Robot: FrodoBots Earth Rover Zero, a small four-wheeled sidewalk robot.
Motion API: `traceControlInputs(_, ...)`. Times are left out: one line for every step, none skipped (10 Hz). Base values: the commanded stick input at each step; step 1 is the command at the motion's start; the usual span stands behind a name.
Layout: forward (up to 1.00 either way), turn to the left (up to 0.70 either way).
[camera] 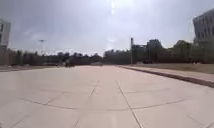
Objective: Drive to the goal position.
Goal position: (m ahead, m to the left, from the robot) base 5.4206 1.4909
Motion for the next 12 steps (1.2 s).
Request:
traceControlInputs(0.7,0.01)
traceControlInputs(0.7,0.01)
traceControlInputs(0.7,0.01)
traceControlInputs(0.7,0.01)
traceControlInputs(0.7,0.01)
traceControlInputs(0.7,0.01)
traceControlInputs(0.7,0.01)
traceControlInputs(0.7,0.01)
traceControlInputs(0.7,0.01)
traceControlInputs(0.7,0.01)
traceControlInputs(0.7,0.01)
traceControlInputs(0.7,0.01)
